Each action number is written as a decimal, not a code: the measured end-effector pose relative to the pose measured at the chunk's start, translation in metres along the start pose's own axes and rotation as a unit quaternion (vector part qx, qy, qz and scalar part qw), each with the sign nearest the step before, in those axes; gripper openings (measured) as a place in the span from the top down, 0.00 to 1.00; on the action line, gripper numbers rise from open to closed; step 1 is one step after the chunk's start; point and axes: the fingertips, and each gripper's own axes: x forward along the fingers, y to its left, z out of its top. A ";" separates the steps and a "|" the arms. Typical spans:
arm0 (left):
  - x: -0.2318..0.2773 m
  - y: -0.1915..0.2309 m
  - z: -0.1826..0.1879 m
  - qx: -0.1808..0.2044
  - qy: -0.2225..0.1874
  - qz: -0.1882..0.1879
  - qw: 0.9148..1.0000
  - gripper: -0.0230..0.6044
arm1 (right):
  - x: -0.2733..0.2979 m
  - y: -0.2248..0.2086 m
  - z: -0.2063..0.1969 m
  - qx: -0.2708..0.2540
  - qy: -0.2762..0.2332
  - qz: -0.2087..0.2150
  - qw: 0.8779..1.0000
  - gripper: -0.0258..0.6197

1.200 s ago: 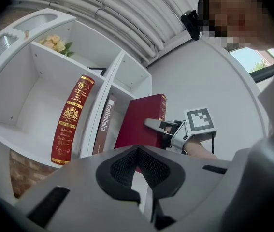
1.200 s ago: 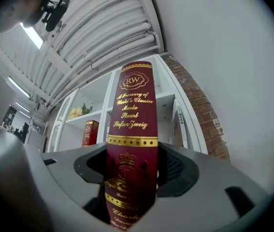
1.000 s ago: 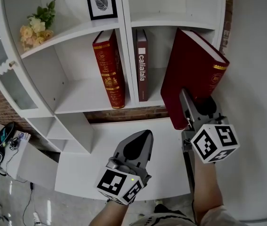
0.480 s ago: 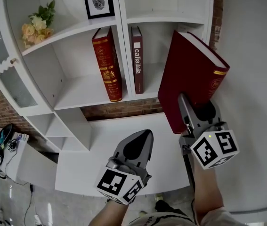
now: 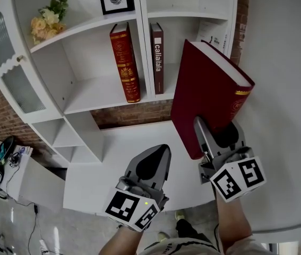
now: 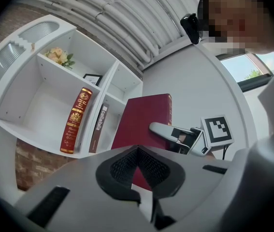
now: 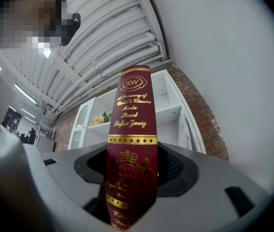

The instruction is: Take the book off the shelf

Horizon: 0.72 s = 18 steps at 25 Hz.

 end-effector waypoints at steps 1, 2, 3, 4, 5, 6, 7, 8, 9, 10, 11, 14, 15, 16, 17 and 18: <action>-0.004 -0.001 0.000 0.000 0.001 0.001 1.000 0.95 | -0.003 0.005 -0.001 0.001 0.001 0.002 1.000 0.55; -0.008 -0.001 0.000 -0.001 0.001 0.001 1.000 0.95 | -0.006 0.009 -0.002 0.002 0.002 0.003 1.000 0.55; -0.012 -0.002 0.000 -0.001 0.002 0.002 1.000 0.95 | -0.009 0.014 -0.004 0.003 0.003 0.005 1.000 0.55; -0.015 -0.002 -0.001 -0.001 0.003 0.002 1.000 0.95 | -0.012 0.018 -0.005 0.004 0.004 0.006 1.000 0.55; -0.019 -0.003 -0.001 -0.001 0.003 0.003 1.000 0.95 | -0.015 0.022 -0.006 0.005 0.005 0.007 1.000 0.55; -0.022 -0.003 -0.001 -0.001 0.004 0.004 1.000 0.95 | -0.018 0.025 -0.008 0.005 0.006 0.008 1.000 0.55; -0.026 -0.003 -0.002 -0.001 0.004 0.004 1.000 0.95 | -0.021 0.029 -0.009 0.005 0.006 0.009 1.000 0.55; -0.029 -0.003 -0.002 -0.001 0.005 0.005 1.000 0.95 | -0.024 0.033 -0.010 0.005 0.007 0.010 1.000 0.55; -0.033 -0.004 -0.002 -0.002 0.006 0.006 1.000 0.95 | -0.027 0.036 -0.010 0.005 0.006 0.010 1.000 0.55; -0.036 -0.004 -0.002 -0.002 0.006 0.006 1.000 0.95 | -0.031 0.040 -0.011 0.004 0.006 0.010 1.000 0.55; -0.039 -0.005 -0.002 -0.002 0.007 0.007 1.000 0.95 | -0.034 0.043 -0.012 0.002 0.006 0.010 1.000 0.55; -0.046 -0.004 -0.005 -0.007 0.010 0.007 1.000 0.95 | -0.039 0.052 -0.024 -0.009 0.024 0.013 1.000 0.56; -0.047 -0.004 -0.008 -0.009 0.014 0.008 1.000 0.95 | -0.038 0.054 -0.031 -0.011 0.035 0.013 0.999 0.56; -0.049 -0.004 -0.011 -0.010 0.017 0.008 1.000 0.95 | -0.038 0.055 -0.038 -0.011 0.044 0.014 0.999 0.56; -0.050 -0.005 -0.014 -0.011 0.021 0.009 1.000 0.95 | -0.039 0.057 -0.042 -0.009 0.050 0.015 0.999 0.56; -0.052 -0.006 -0.016 -0.011 0.023 0.009 1.000 0.95 | -0.040 0.058 -0.045 -0.008 0.053 0.016 0.998 0.56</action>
